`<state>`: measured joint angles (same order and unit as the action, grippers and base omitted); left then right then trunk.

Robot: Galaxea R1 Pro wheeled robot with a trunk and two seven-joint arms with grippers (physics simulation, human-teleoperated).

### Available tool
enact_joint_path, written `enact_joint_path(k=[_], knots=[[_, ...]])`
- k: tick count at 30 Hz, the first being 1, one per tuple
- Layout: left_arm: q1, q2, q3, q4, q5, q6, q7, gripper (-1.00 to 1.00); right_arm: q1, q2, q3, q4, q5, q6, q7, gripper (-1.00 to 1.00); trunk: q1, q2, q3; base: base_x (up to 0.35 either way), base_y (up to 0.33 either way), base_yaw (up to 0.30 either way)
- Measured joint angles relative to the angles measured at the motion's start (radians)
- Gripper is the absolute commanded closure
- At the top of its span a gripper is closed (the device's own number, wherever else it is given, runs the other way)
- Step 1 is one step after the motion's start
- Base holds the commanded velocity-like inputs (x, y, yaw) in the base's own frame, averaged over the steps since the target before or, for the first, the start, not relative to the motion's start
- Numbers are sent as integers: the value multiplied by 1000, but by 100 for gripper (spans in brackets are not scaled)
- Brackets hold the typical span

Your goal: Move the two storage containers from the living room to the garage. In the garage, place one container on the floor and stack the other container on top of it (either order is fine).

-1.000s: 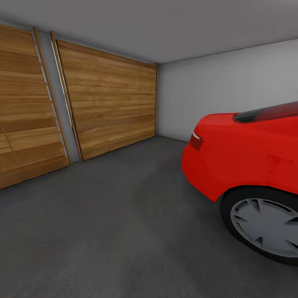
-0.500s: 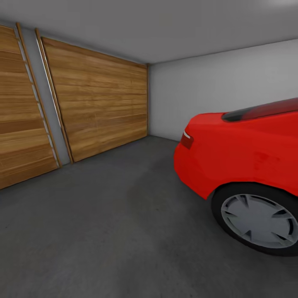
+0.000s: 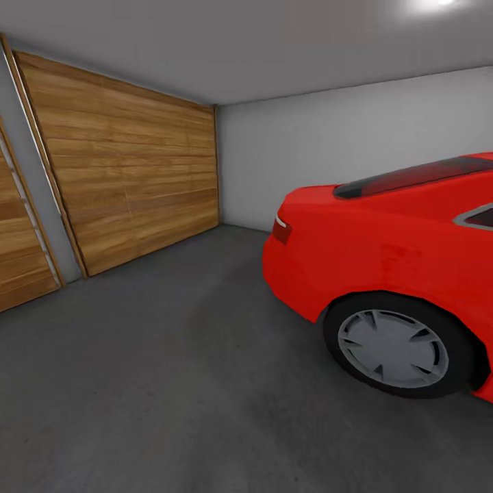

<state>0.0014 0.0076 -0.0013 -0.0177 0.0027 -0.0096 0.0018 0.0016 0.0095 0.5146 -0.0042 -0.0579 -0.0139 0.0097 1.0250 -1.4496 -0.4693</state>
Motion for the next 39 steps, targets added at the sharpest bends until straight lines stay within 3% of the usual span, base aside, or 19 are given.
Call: enact_joint_path(k=[39], knots=[[0, 0, 0, 0, 0, 0, 0, -100, 0, -1, 2, 0, 1, -3, 0, -100, 0, 0, 0, 0, 0, -259]])
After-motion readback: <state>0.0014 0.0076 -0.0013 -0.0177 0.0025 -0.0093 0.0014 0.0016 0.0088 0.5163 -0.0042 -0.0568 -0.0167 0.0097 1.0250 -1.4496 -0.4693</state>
